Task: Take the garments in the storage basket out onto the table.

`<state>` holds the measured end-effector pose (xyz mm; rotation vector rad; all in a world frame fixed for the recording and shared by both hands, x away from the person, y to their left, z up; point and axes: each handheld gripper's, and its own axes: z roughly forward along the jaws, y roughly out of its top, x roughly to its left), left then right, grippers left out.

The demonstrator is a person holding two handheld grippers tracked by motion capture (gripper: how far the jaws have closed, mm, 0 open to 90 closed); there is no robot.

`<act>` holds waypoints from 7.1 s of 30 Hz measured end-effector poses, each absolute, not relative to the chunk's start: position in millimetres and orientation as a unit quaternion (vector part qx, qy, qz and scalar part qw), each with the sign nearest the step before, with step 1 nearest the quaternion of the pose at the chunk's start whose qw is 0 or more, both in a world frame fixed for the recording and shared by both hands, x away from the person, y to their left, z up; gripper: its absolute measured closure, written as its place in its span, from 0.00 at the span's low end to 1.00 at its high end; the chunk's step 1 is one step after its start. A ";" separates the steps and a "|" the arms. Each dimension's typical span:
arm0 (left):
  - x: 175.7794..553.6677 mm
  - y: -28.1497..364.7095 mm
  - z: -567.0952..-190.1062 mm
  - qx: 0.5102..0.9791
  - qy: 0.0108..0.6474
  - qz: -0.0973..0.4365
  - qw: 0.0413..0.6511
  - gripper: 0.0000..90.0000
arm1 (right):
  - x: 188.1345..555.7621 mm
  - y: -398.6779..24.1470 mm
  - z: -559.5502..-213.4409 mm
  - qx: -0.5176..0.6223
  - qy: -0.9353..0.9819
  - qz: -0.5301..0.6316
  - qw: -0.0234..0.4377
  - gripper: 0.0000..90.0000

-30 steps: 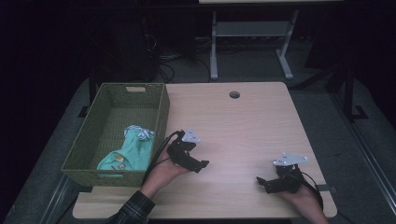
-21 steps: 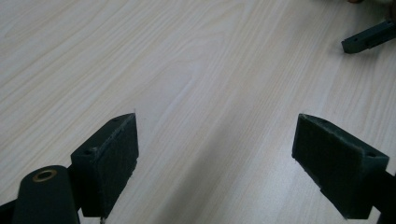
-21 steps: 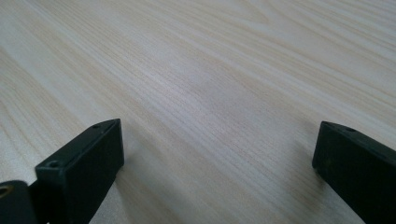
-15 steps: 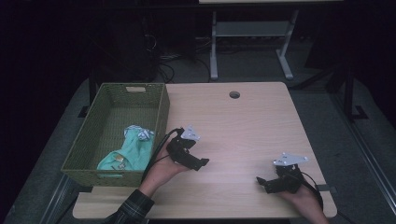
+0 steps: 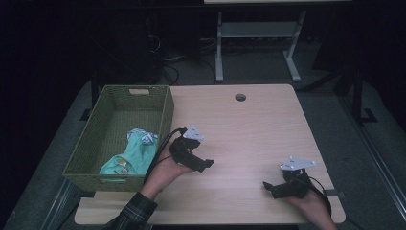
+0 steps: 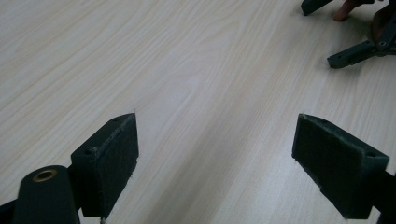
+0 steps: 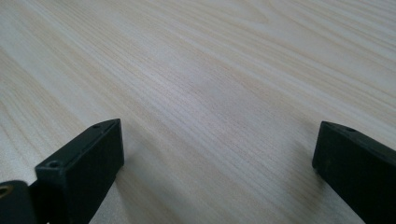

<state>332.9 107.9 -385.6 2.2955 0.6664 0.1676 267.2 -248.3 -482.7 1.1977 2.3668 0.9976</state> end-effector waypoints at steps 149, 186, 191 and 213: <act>357.5 299.0 -376.2 0.834 0.403 0.166 0.339 0.18 | 266.9 -248.1 -482.7 0.419 0.825 0.347 0.155 0.02; 372.0 295.6 -412.8 0.865 0.443 0.110 0.210 0.25 | 266.9 -248.2 -482.7 0.418 0.825 0.347 0.155 0.02; 373.1 294.4 -416.1 0.868 0.448 0.101 0.190 0.27 | 266.9 -248.2 -482.7 0.418 0.825 0.347 0.155 0.02; 373.7 297.7 -410.1 0.868 0.451 0.064 0.199 0.92 | 266.9 -248.2 -482.7 0.418 0.825 0.347 0.155 0.02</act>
